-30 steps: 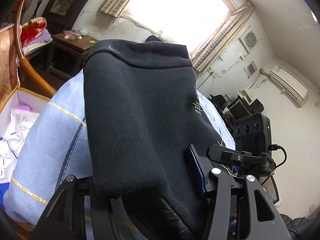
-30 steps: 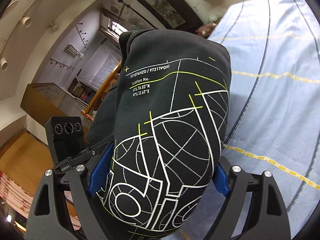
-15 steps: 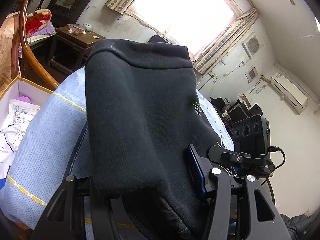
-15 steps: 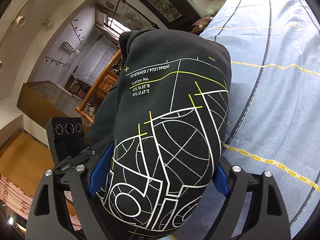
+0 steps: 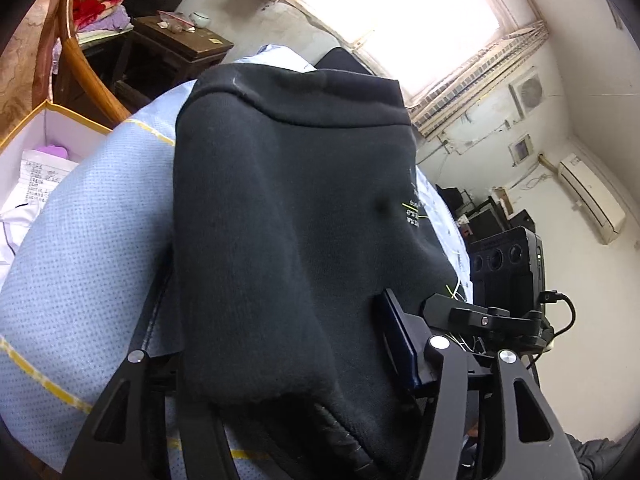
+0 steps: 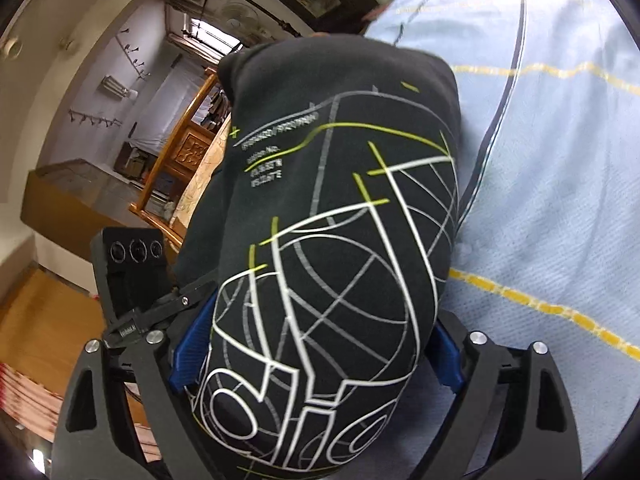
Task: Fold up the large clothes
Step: 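Lower the folded hoodie onto the bed edge and open both grippers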
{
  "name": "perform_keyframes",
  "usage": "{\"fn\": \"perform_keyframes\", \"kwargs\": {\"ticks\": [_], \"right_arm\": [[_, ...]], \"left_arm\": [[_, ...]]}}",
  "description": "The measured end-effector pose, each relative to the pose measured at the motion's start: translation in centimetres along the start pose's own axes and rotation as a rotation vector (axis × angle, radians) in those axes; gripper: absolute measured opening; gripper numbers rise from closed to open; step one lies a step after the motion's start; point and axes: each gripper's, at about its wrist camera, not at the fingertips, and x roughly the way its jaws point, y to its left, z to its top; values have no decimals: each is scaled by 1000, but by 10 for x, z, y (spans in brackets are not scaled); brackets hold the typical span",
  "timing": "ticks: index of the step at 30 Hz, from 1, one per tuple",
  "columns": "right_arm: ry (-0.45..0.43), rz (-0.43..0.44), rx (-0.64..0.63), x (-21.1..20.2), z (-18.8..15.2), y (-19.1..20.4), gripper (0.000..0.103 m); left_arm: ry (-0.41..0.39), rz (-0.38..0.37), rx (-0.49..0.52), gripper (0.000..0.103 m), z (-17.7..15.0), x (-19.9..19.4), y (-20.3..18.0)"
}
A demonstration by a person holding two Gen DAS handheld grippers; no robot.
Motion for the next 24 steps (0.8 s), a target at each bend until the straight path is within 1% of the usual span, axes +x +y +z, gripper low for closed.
{"fn": "perform_keyframes", "kwargs": {"ticks": [1, 3, 5, 7, 9, 12, 16, 18, 20, 22, 23, 24], "right_arm": [[1, -4, 2, 0, 1, 0, 88], [-15, -40, -29, -2, 3, 8, 88], [-39, -108, -88, -8, 4, 23, 88], [-39, -129, -86, -10, 3, 31, 88], [-51, -147, -70, -15, 1, 36, 88], [-91, -174, -87, -22, -5, 42, 88], [-104, -164, -81, -25, -6, 39, 88], [-149, -178, -87, -36, -8, 39, 88], [-233, -221, -157, -54, -13, 52, 88], [-291, -248, -243, -65, -18, 70, 88], [-300, -265, -294, -66, -21, 81, 82], [-301, -283, -324, -63, -25, 87, 71]], "left_arm": [[0, 1, -3, 61, 0, -1, -1], [-8, 1, -9, 61, 0, -7, -3], [-30, 13, -5, 62, -1, -16, -7], [-56, 42, 10, 71, -2, -26, -12], [-97, 100, 44, 74, -6, -42, -25], [-158, 207, 110, 83, -10, -56, -46], [-194, 328, 176, 84, -14, -58, -68], [-211, 367, 202, 84, -16, -58, -78], [-215, 389, 222, 84, -16, -55, -83], [-206, 441, 239, 85, -19, -50, -81], [-197, 480, 245, 85, -19, -44, -81], [-183, 507, 248, 85, -18, -38, -76]]}}
